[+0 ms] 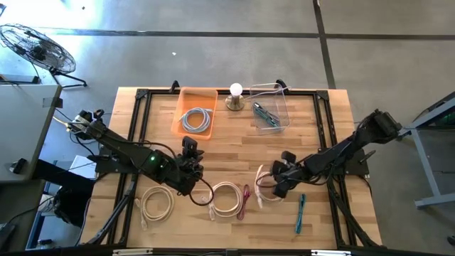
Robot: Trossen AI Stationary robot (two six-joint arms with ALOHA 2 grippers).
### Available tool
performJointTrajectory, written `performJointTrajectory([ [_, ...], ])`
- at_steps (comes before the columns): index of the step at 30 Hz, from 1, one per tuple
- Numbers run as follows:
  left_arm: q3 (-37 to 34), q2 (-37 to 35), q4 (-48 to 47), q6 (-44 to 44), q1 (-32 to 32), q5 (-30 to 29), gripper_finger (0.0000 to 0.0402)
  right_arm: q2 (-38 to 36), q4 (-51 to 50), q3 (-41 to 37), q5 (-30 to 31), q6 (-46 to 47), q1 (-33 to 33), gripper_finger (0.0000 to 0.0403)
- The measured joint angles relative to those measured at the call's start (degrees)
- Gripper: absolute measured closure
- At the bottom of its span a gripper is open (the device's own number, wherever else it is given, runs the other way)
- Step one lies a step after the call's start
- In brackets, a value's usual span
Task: Pick & Place USB Port
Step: Put the right light brown HDMI cable into the orange bin
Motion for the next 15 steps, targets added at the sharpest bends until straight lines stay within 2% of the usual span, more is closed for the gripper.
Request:
performJointTrajectory([
  [3, 0.00, 0.00, 2.70, 3.12, 0.25, 3.38, 0.0289, -0.07, 0.26, 2.94, 3.39, -6.69, 0.11, 0.0389],
  [11, -0.02, 0.00, 15.60, 13.70, 6.69, 19.83, 0.0289, -0.14, 0.35, 14.80, 13.39, -28.68, 0.34, 0.0391],
  [15, -0.02, 0.00, 18.87, 17.49, 11.31, 26.53, 0.0289, -0.22, 0.34, 19.11, 14.39, -36.33, 0.42, 0.0392],
])
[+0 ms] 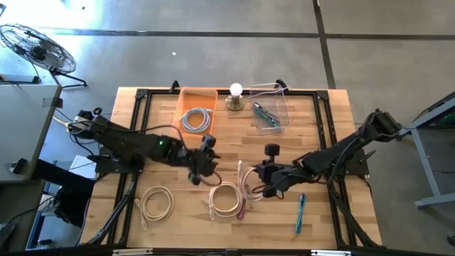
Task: Pick & Place USB Port
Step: Put the right light brown HDMI cable into the orange bin
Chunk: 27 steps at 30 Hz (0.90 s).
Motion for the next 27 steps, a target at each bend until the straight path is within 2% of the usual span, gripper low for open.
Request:
performJointTrajectory([
  [4, 0.00, 0.00, 1.64, 3.52, 4.79, 7.11, 0.0289, 0.00, -0.05, 1.60, -2.88, -3.32, 0.43, 0.0392],
  [7, 0.02, 0.51, 1.74, 5.44, 8.12, 10.07, 0.0289, 0.00, -0.10, 1.49, -5.23, -3.47, 0.50, 0.0392],
  [10, -0.07, 1.31, 1.54, 7.60, 11.20, 15.11, 0.0289, 0.00, -0.55, 0.73, -5.43, -3.47, 0.48, 0.0392],
  [17, 0.03, 5.26, 8.45, 13.35, 14.39, 26.12, 0.0289, -0.02, 0.28, 0.00, -5.94, -5.19, -0.80, 0.0392],
  [20, 0.11, 7.01, 12.10, 15.78, 14.52, 27.42, 0.0288, -0.02, 1.20, 0.01, -7.03, -6.42, -1.44, 0.0388],
  [27, -0.02, 8.81, 12.22, 20.69, 14.93, 23.70, 0.0279, -0.07, 0.94, 0.01, -9.11, -9.25, -2.89, 0.0392],
])
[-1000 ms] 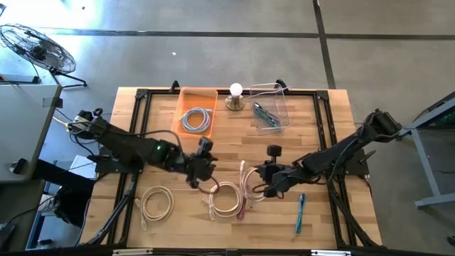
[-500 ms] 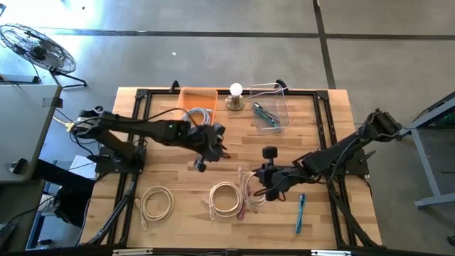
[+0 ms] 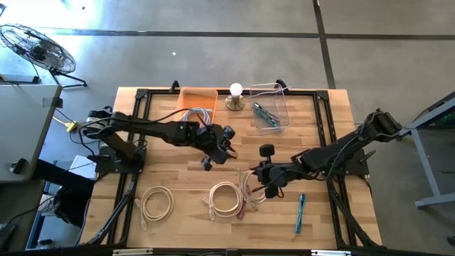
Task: Pick & Place USB Port
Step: Put the right light brown HDMI cable into the orange bin
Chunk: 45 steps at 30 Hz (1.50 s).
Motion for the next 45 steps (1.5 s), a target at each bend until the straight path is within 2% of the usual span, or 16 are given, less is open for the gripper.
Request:
performJointTrajectory([
  [6, 0.06, 0.29, 3.02, 0.07, -0.06, 0.01, 0.0277, 0.00, -0.21, 0.00, 0.00, -0.67, -1.21, 0.0388],
  [20, 0.06, 0.29, 3.00, 0.04, -0.03, -0.38, 0.0277, 0.00, -0.12, 0.00, -0.03, -0.51, -2.62, 0.0393],
  [25, 0.06, 0.29, 2.61, 0.21, -0.03, 2.27, 0.0277, -0.02, 0.82, 0.00, -0.04, -0.71, -2.60, 0.0393],
  [32, 0.06, 0.29, 2.73, 2.86, -0.06, 2.40, 0.0277, -0.02, 1.55, 0.00, -0.42, -0.68, -2.60, 0.0393],
  [34, 0.06, 0.29, 3.97, 1.07, -0.06, 1.06, 0.0277, -0.02, 1.55, 0.00, -0.52, -0.36, -2.60, 0.0393],
  [38, 0.06, 0.29, 8.46, -8.13, -0.06, -7.08, 0.0277, -0.02, 1.55, 0.00, -1.93, -0.25, -2.60, 0.0393],
  [40, 0.06, 0.29, 8.61, -11.69, 0.02, -7.93, 0.0277, -0.02, 1.55, 0.00, -1.95, -0.23, -2.60, 0.0393],
  [45, 0.04, 0.29, 8.10, -12.21, -0.06, -7.93, 0.0277, -0.02, 1.55, 0.00, -2.82, -0.23, -2.60, 0.0393],
])
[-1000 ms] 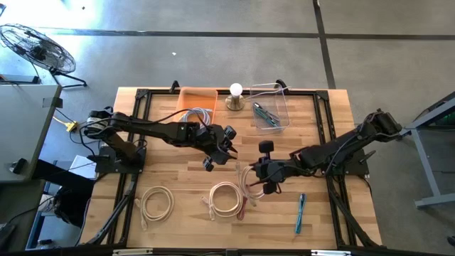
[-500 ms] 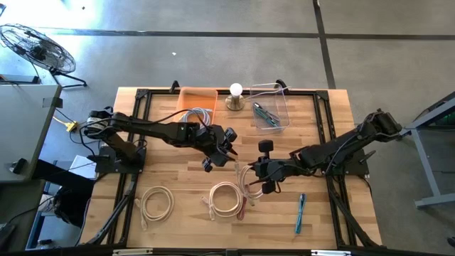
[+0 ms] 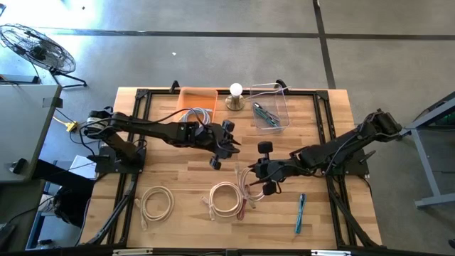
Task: Pick & Place USB Port
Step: Put the right light brown HDMI cable into the orange bin
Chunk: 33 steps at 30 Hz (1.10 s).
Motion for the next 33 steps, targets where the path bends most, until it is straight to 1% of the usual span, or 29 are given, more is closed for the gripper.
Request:
performJointTrajectory([
  [4, 0.00, 0.00, 0.12, -0.61, 0.00, -0.02, 0.0269, 0.00, 0.00, 0.00, 0.00, 0.00, 0.00, 0.0393],
  [7, 0.00, 0.00, 0.32, -1.31, 0.02, -0.04, 0.0242, 0.00, 0.00, 0.00, 0.00, 0.01, 0.01, 0.0393],
  [10, 0.00, 0.00, 0.32, -1.30, 0.00, 0.10, 0.0199, 0.00, -0.02, 0.00, 0.00, 0.02, 0.04, 0.0393],
  [14, 0.00, 0.00, 0.16, -1.31, 0.02, 1.89, 0.0127, 0.00, -0.02, 0.00, -0.16, 0.02, 0.04, 0.0393],
  [17, 0.00, 0.00, 0.54, -1.31, 0.00, 0.79, 0.0077, 0.00, -0.02, 0.00, -0.18, 0.02, 0.04, 0.0393],
  [21, 0.00, 0.00, 0.51, -1.31, 0.00, 0.61, 0.0035, 0.00, -0.02, 0.00, -0.18, 0.02, 0.04, 0.0393],
  [24, 0.00, 0.00, 0.51, -1.31, 0.00, 0.40, 0.0021, 0.00, -0.02, 0.00, -0.16, 0.02, 0.04, 0.0393],
  [29, 0.00, 0.00, 0.49, -1.89, 0.00, 0.49, 0.0018, 0.00, -0.02, 0.00, 0.09, -0.24, -0.01, 0.0393],
  [33, 0.00, 0.00, -1.42, -6.58, 0.02, 4.56, 0.0018, 0.00, -0.02, 0.00, 0.10, -0.31, -0.07, 0.0393],
])
